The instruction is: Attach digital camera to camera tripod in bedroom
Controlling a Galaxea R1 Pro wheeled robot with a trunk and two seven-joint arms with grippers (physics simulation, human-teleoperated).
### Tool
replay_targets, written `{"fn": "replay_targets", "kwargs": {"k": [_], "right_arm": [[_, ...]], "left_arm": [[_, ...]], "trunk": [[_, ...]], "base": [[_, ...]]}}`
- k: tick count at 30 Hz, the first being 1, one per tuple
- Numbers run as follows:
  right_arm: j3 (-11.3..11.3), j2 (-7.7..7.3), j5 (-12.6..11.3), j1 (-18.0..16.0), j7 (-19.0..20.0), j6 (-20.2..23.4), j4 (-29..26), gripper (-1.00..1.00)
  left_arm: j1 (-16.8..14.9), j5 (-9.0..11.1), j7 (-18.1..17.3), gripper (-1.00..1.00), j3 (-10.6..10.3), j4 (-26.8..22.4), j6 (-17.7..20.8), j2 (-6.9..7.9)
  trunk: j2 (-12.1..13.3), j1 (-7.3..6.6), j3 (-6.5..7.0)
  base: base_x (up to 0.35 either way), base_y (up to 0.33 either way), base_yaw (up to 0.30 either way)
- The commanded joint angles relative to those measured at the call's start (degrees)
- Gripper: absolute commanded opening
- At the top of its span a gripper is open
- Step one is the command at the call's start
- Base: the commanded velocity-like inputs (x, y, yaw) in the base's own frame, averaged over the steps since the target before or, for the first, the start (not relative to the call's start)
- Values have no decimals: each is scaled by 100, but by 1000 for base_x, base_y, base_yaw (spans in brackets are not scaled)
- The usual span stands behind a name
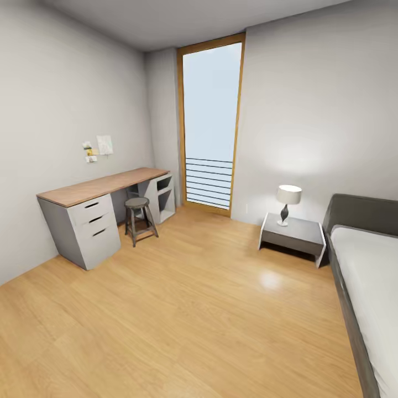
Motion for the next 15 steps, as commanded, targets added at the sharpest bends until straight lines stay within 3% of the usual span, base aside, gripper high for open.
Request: {"fn": "replay_targets", "kwargs": {"k": [1,9,15], "right_arm": [[24,-33,33,-5,-27,-14,-4,100],[26,-49,75,-8,-26,-39,-8,100],[25,-47,76,-7,-15,-76,-9,100]], "left_arm": [[6,33,-9,100,33,-33,-33,-28],[9,63,-9,100,96,-145,-85,-32],[8,249,-9,100,92,-174,-112,-35]], "trunk": [[-1,0,-3],[-1,0,-3],[-1,0,-3]], "base": [[0,0,0],[0,0,0],[0,0,0]]}}
